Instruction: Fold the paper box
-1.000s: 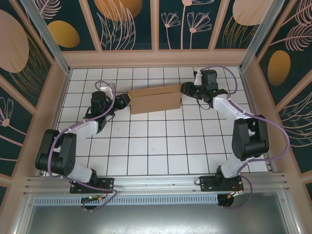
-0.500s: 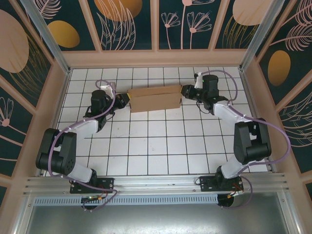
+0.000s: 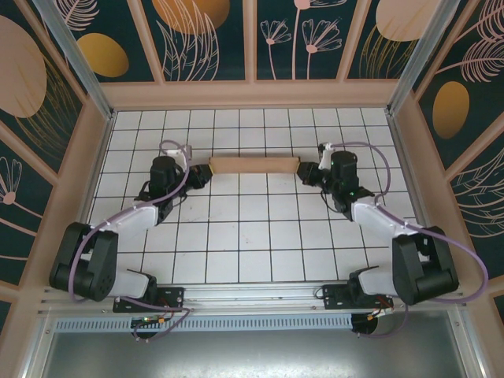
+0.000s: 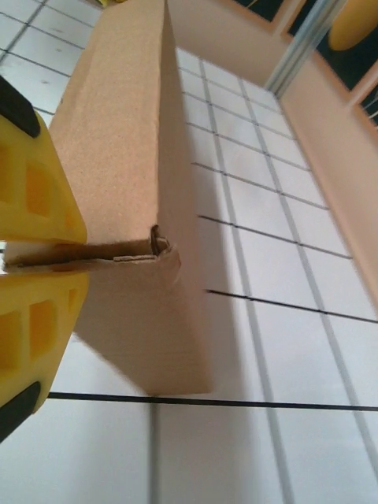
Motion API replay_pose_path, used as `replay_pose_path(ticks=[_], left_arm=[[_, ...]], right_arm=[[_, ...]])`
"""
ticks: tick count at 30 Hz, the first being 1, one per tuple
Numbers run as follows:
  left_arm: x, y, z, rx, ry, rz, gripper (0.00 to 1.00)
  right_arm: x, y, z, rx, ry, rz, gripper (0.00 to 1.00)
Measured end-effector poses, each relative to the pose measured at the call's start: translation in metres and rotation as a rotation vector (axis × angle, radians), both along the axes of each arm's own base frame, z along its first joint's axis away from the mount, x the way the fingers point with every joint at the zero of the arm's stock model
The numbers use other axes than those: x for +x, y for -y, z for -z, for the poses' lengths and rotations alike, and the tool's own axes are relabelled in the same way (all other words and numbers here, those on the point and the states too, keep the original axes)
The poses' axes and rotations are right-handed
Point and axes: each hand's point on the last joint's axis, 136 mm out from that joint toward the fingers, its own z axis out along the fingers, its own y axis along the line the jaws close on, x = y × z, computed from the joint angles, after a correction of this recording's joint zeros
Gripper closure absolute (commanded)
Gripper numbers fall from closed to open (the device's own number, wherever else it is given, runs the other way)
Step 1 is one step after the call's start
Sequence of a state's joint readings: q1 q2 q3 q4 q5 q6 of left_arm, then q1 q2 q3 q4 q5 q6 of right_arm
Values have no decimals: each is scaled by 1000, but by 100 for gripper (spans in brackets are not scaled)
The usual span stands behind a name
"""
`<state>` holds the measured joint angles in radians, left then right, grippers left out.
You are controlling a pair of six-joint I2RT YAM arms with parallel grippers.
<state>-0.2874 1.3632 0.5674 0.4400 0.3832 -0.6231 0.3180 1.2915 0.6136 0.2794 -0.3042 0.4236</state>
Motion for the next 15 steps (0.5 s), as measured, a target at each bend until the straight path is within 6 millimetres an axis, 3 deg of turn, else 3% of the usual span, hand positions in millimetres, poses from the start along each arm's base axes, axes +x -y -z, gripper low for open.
replay_pose_path(ticks=[3, 7, 11, 15], left_arm=[[-29, -10, 31, -6, -91, -35, 68], [-50, -14, 58, -11, -190, -54, 55], [-51, -18, 51, 2, -180, -73, 51], [-32, -17, 33, 20, -139, -92, 48]], right_arm=[[-29, -3, 29, -20, -63, 6, 67], [-53, 6, 54, -25, -123, 40, 59], [-54, 9, 52, -18, -125, 55, 55], [-40, 5, 46, -21, -139, 60, 54]])
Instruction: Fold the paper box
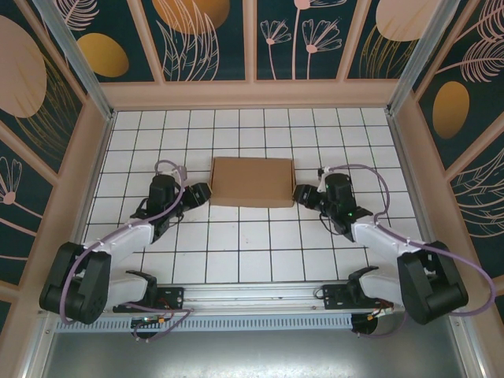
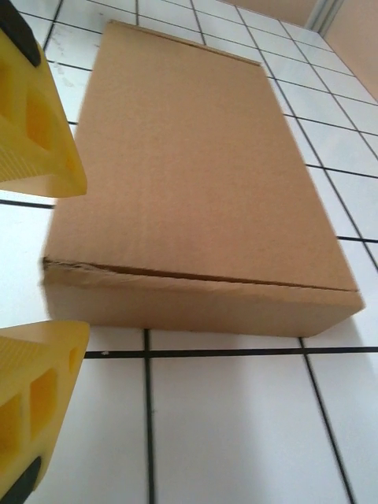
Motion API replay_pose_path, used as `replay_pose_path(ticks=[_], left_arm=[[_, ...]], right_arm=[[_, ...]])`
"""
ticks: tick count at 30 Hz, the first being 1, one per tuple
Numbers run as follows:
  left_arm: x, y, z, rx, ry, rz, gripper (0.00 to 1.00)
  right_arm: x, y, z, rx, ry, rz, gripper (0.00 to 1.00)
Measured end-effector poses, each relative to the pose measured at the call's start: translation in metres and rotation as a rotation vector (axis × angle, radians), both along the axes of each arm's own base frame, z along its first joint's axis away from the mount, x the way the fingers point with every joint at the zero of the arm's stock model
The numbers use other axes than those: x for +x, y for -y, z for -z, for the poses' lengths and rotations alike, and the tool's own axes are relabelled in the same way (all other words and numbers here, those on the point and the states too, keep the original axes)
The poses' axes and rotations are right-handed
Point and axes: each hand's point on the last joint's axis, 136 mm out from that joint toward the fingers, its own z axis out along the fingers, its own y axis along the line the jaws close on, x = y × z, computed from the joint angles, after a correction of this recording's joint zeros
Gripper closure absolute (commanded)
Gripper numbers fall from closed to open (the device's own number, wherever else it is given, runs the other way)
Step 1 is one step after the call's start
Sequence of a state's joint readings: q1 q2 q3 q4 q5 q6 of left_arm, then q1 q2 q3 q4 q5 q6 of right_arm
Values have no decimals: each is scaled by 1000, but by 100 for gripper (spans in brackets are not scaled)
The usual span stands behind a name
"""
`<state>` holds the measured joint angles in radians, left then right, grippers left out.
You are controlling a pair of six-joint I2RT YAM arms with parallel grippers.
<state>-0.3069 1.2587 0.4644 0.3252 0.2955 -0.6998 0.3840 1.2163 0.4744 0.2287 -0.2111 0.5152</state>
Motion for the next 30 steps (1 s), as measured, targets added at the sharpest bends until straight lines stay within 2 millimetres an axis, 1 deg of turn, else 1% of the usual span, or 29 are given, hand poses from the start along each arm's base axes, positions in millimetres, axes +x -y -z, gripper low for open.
replay_pose_path(ticks=[3, 5, 7, 10, 11, 12, 15, 17, 22, 24, 26, 27, 29, 30], left_arm=[[22, 3, -5, 14, 12, -14, 50], [32, 6, 2, 25, -1, -14, 52], [38, 8, 17, 36, -33, -13, 56], [40, 11, 41, 36, -84, -4, 61], [40, 13, 47, 34, -99, 1, 62], [41, 15, 52, 26, -109, 9, 64], [57, 19, 49, 13, -88, 7, 67], [68, 21, 49, 11, -81, 5, 68], [92, 27, 48, 18, -65, 2, 64], [98, 28, 48, 24, -61, 0, 62], [102, 28, 47, 35, -59, 0, 59], [104, 28, 47, 41, -57, -1, 55], [106, 27, 46, 55, -54, -3, 45], [107, 27, 45, 61, -53, -3, 36]], right_arm=[[21, -6, 3, -9, -33, 4, 55], [31, -9, 9, -17, -60, 4, 58], [36, -11, 21, -26, -95, 3, 63], [40, -12, 41, -35, -155, -6, 72], [42, -15, 43, -22, -165, -17, 74], [49, -18, 40, -14, -158, -26, 76], [69, -18, 39, -12, -149, -15, 79], [83, -16, 38, -10, -142, 0, 80], [113, -9, 38, 3, -136, 24, 79], [122, -9, 37, 4, -130, 25, 78], [128, -10, 37, 5, -128, 22, 74], [128, -11, 37, 5, -129, 20, 70], [127, -11, 39, 3, -136, 20, 61], [126, -10, 40, 0, -141, 19, 53]])
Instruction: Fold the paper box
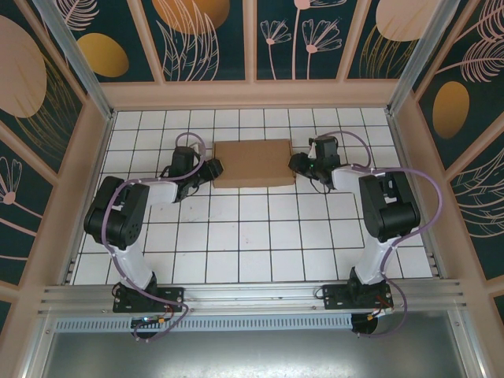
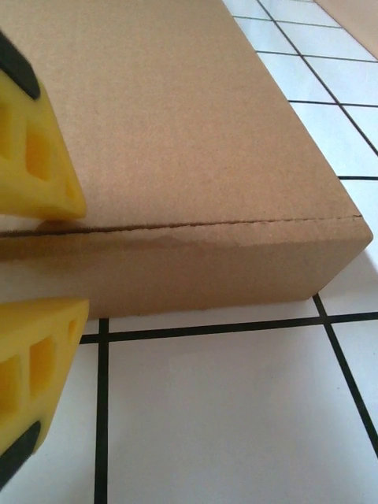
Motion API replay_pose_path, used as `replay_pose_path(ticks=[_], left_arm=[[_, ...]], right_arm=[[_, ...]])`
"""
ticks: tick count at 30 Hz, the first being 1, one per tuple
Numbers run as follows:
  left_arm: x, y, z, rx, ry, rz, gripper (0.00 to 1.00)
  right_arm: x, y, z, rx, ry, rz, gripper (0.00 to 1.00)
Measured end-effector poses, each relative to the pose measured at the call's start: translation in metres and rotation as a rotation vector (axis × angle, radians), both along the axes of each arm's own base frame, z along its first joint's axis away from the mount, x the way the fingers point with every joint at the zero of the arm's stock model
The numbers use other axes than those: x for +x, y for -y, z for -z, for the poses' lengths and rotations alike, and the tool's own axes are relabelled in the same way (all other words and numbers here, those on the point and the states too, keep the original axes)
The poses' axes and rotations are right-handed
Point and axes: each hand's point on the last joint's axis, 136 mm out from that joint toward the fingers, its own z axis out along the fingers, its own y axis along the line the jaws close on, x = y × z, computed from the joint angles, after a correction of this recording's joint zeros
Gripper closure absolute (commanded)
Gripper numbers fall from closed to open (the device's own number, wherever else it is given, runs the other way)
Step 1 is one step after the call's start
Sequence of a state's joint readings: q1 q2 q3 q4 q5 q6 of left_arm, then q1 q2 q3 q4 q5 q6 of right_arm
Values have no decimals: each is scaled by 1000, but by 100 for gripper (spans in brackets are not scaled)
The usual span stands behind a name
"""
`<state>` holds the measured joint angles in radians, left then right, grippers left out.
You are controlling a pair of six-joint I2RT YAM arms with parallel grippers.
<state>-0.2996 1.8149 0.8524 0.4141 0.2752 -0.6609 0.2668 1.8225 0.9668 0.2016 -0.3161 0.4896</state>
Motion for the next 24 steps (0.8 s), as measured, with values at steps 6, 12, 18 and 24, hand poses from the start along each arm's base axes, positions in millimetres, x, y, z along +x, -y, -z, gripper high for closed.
replay_pose_path(ticks=[6, 12, 18, 24], left_arm=[[-3, -14, -33, 72, 66, -25, 1], [-22, -61, -147, 147, 397, -171, 1], [-51, -131, -173, 290, 559, -423, 2], [-76, -169, -91, 554, 535, -408, 1]], right_arm=[[-23, 13, -14, -34, 13, 18, 1], [-31, 46, -122, -80, 351, 122, 1], [-60, 86, -176, -174, 669, 263, 1], [-77, 127, -127, -414, 717, 339, 1]])
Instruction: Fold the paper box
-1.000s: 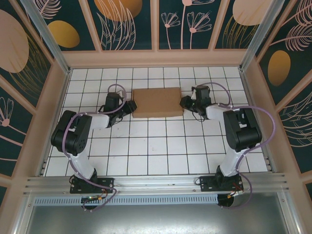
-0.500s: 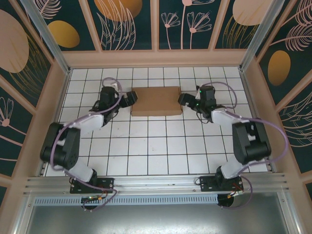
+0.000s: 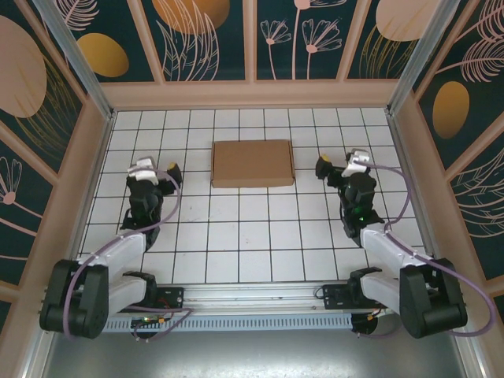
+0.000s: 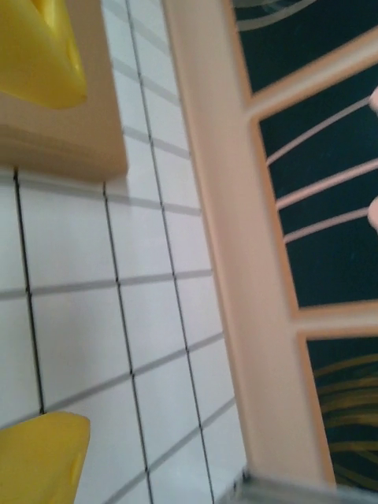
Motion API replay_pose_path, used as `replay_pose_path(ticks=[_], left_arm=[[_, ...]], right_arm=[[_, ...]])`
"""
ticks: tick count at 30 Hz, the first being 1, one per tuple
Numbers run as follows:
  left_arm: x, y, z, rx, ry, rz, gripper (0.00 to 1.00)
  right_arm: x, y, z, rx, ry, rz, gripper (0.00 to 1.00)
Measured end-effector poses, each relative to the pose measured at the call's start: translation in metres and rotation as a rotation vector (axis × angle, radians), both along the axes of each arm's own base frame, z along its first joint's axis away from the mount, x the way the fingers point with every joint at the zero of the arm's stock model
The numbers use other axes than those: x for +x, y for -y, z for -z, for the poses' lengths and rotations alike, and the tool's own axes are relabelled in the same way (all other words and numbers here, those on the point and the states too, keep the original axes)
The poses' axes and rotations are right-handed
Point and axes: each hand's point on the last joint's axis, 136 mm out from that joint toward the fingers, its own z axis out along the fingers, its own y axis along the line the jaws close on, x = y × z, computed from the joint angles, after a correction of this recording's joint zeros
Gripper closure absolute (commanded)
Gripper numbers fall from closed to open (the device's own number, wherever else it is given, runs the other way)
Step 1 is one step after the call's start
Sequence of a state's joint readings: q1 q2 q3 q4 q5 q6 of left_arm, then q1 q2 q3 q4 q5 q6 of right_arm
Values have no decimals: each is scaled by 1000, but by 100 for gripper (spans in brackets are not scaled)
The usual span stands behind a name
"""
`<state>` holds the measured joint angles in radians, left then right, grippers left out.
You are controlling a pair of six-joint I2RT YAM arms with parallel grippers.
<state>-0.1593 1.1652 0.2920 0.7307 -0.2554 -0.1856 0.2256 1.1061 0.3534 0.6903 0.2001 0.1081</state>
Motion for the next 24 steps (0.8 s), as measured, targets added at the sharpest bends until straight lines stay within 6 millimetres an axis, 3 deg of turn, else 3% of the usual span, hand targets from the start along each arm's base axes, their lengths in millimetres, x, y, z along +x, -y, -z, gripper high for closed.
replay_pose_path(ticks=[2, 4, 9, 11, 14, 20, 24], left_arm=[[-6, -10, 26, 38, -47, -11, 1], [-6, -22, 41, 53, -65, -38, 1], [5, -37, 32, 66, 26, -68, 1], [2, -44, 34, 60, 67, -84, 1], [2, -36, 47, 67, 27, -17, 1], [23, -30, 20, 64, 104, 21, 1], [23, -29, 21, 64, 101, 23, 1]], right_arm=[[-3, 20, 22, -46, -20, 72, 1], [-6, 40, 45, -92, -46, 139, 1], [-19, 79, 85, -90, -63, 237, 1], [-24, 87, 96, -75, -66, 231, 1], [-22, 84, 99, -59, -53, 194, 1], [15, 66, 63, -47, 43, 83, 1], [16, 62, 66, -45, 33, 56, 1]])
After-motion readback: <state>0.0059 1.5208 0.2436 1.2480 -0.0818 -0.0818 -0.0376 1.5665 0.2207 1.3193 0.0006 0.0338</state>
